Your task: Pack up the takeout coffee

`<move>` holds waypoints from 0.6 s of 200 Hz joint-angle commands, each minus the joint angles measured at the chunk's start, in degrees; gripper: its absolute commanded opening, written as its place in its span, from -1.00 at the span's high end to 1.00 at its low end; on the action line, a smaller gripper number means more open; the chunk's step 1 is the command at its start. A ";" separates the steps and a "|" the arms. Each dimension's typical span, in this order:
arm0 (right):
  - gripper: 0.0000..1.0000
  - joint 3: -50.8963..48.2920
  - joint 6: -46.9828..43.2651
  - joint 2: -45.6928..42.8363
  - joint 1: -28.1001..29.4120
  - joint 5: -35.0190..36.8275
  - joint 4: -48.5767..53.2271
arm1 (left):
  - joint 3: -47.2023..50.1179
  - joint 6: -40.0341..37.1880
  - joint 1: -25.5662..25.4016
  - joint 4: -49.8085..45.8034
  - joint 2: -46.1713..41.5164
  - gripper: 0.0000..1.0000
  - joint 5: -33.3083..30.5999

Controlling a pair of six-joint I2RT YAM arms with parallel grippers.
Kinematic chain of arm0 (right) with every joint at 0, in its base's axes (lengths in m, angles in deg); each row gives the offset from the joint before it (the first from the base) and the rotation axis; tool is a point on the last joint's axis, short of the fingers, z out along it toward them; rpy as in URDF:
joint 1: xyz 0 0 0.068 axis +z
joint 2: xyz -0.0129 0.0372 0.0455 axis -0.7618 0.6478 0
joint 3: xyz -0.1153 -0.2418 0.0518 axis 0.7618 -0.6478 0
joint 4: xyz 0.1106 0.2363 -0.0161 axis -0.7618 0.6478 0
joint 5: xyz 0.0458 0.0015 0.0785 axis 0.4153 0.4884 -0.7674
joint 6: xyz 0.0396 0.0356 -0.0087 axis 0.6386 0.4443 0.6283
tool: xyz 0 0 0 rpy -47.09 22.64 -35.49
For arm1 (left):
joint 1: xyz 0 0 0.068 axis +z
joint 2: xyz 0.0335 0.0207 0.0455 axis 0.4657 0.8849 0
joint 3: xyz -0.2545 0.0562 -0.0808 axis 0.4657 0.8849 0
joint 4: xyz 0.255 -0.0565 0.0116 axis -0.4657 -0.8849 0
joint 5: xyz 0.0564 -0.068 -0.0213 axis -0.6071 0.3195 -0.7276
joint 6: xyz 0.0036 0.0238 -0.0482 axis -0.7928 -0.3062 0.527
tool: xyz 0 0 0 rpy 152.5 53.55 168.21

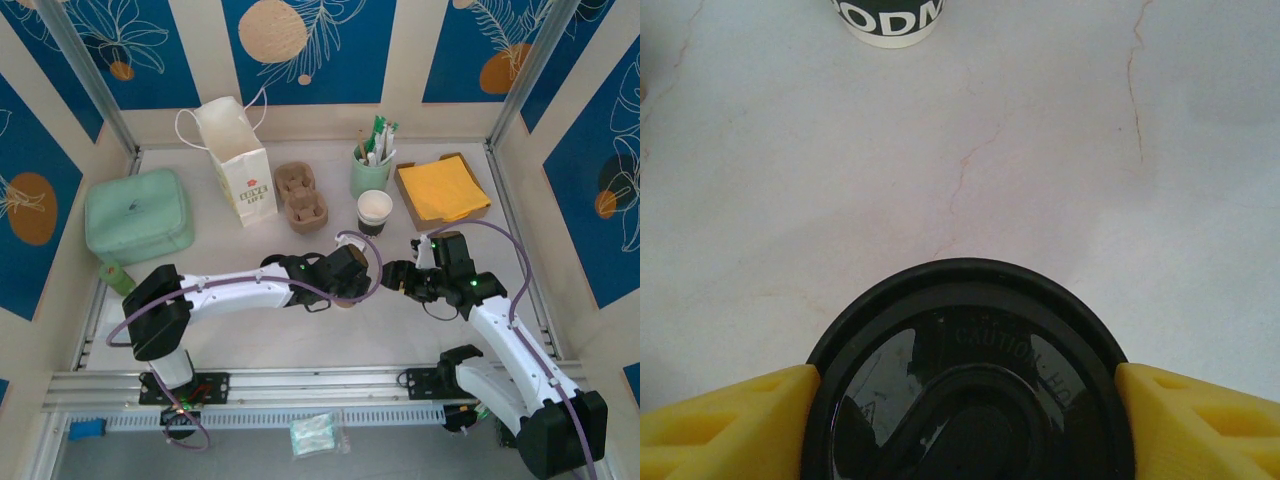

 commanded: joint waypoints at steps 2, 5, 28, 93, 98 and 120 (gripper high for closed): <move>-0.26 -0.06 -0.81 -0.40 -0.36 -1.67 0.35 | -1.11 0.14 -0.49 -0.94 0.49 -0.52 0.30; -0.25 0.00 -0.83 -0.43 -0.39 -1.60 0.35 | -1.16 0.09 -0.49 -0.91 0.40 -0.53 0.33; -0.25 0.30 -0.89 -0.37 -0.38 -1.49 0.60 | -1.46 0.12 -0.56 -0.96 -0.06 -0.57 0.68; -0.26 0.93 -1.16 -0.17 -0.50 -1.49 0.78 | -2.66 0.91 -0.54 -0.98 -1.75 -0.61 1.54; -0.25 0.93 -1.15 -0.11 -0.45 -1.45 0.90 | -2.76 0.96 -0.49 -0.95 -1.98 -0.61 1.54; -0.26 1.26 -1.35 -0.11 -0.55 -1.36 1.22 | -3.26 1.21 -0.48 -0.98 -3.32 -0.64 1.24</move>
